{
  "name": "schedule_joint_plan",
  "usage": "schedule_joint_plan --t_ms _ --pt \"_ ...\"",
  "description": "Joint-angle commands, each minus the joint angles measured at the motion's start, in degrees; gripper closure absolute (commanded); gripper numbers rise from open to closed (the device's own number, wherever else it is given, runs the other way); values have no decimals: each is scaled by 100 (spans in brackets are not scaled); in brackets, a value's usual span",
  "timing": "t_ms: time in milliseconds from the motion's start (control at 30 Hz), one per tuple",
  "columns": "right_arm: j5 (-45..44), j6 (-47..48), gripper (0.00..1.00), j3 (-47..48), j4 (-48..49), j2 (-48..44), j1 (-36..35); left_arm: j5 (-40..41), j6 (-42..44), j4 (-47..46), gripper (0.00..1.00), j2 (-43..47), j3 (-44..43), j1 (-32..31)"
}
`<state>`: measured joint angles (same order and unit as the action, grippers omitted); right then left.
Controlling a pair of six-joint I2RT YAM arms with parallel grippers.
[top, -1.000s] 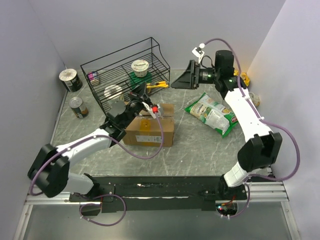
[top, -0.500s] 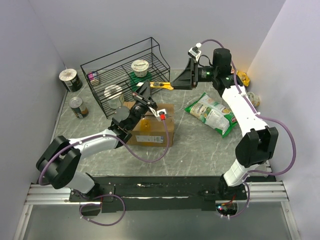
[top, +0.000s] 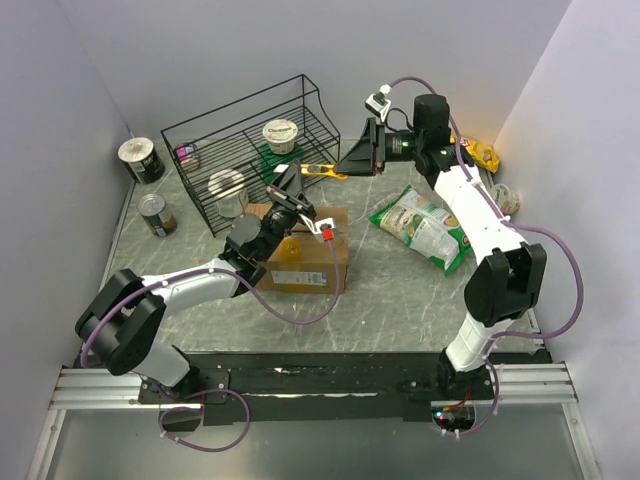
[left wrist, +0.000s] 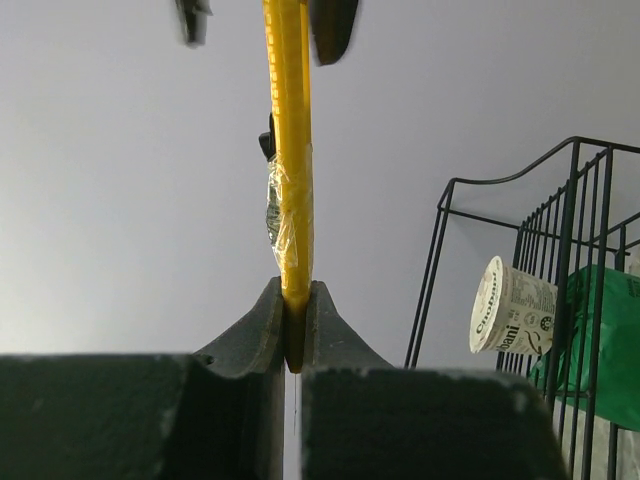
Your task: Unpack the express box
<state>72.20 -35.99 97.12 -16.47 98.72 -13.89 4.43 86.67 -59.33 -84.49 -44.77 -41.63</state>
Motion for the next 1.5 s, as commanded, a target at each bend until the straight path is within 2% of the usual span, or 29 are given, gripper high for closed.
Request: schedule_joint_plan --t_ms 0,67,133,233,267,300,367,400,467,533,567,633,667,733,767,800,833,867,900,967,1000,1100,1233,1300,1433,1467 --pt "-119 206 62 307 -67 104 -44 76 113 -360 99 3 -225 -39" --pt "-119 267 75 299 -76 113 -44 93 113 -351 99 -6 -225 -38" --pt "-154 347 81 299 -119 104 -44 111 104 -334 99 -6 -225 -30" --pt "-128 391 100 255 -67 86 -35 129 87 -334 99 -33 -233 -30" --pt "-119 443 100 255 -58 69 -44 137 78 -307 99 -50 -251 -30" --pt "-110 557 100 255 -32 60 -26 155 52 -246 91 -42 -260 -38" --pt "-101 619 100 290 64 34 61 172 -114 26 58 20 -216 -30" --pt "-162 750 100 403 74 25 123 207 -324 18 35 46 -181 -21" --pt "-329 1048 100 649 -101 51 334 287 -1008 490 23 326 -102 23" --pt "-740 2381 100 1360 -1197 139 387 148 -1598 921 14 660 -101 14" --pt "-856 3299 100 1710 -1827 165 404 33 -2367 1706 7 1062 -180 -12" --pt "-1014 4183 100 1932 -2332 200 422 -396 -3275 2702 2 1433 -678 -21" --pt "-1224 5023 100 2003 -2604 174 422 -581 -4098 3691 1 1661 -917 -21" --pt "-1419 5853 100 1951 -3168 52 422 -933 -4736 4829 1 1795 -1748 -3" --pt "-1620 6597 100 1803 -3291 -36 422 -1518 -5104 5365 1 1848 -2067 66" --pt "-1761 6926 100 1723 -3493 -211 414 -1706 -5299 6241 1 1857 -2331 102" --pt "-1876 7200 100 1627 -3521 -300 405 -1891 -5536 6467 1 1857 -2769 146" --pt "-1972 7637 100 1452 -3547 -396 413 -2580 -5973 6791 1 1813 -3026 372" --pt "-2130 7842 100 1380 -3582 -580 396 -2761 -6047 7534 1 1717 -3316 435" --pt "-2254 8498 100 1205 -3749 -757 326 -2754 -6311 8101 1 1375 -4072 514" --pt "-2420 8712 100 1152 -3793 -923 169 -2980 -6277 8487 1 1287 -4248 585" --pt "-2632 9205 100 888 -3776 -1204 -95 -3533 -5865 8736 2 1093 -4548 787" --pt "-2931 9557 100 782 -3829 -1416 -648 -3923 -4864 9954 8 532 -5171 849" --pt "-2905 9593 100 694 -3750 -1556 -764 -3958 -4432 10090 10 451 -5199 849" --pt "-2940 9619 100 755 -3872 -1671 -1019 -3862 -4449 9660 13 460 -4787 849" --pt "-2949 9576 100 782 -3899 -1689 -1115 -3844 -4423 9616 17 425 -4769 849"
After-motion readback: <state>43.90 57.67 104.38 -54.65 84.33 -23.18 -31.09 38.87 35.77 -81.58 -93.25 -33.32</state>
